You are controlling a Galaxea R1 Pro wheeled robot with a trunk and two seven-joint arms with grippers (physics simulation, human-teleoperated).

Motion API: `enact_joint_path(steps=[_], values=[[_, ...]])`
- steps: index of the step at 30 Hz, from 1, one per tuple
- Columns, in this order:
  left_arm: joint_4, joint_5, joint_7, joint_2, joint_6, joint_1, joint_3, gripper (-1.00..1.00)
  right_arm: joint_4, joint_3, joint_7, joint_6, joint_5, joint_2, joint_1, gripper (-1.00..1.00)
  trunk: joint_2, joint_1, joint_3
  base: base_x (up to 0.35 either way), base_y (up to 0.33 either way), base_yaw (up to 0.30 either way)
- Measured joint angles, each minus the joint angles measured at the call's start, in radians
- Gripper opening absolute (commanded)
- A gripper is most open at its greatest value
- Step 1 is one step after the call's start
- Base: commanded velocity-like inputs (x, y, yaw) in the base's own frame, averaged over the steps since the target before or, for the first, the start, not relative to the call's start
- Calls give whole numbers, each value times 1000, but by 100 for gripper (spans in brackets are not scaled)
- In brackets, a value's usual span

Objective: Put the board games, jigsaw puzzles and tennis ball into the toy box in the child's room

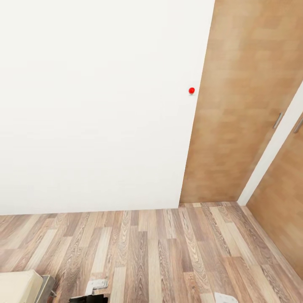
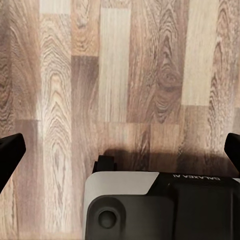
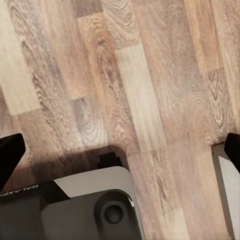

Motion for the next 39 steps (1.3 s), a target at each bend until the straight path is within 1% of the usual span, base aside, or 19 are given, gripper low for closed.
enact_joint_path(steps=[9, 25, 39], values=[[0, -1, 0, 1, -21, 2, 0, 100, 0, 1, -2, -2, 5, 17, 0, 100, 0, 0, -2, 186, -96, 202], [0, -1, 0, 0, -25, 2, -1, 100, 0, 4, -3, -2, 12, 27, 0, 100, 0, 0, -10, 283, -176, 269], [0, -1, 0, 0, -25, 2, -1, 100, 0, 5, -4, 0, 12, 28, 0, 100, 0, 0, -19, 232, 29, 272]])
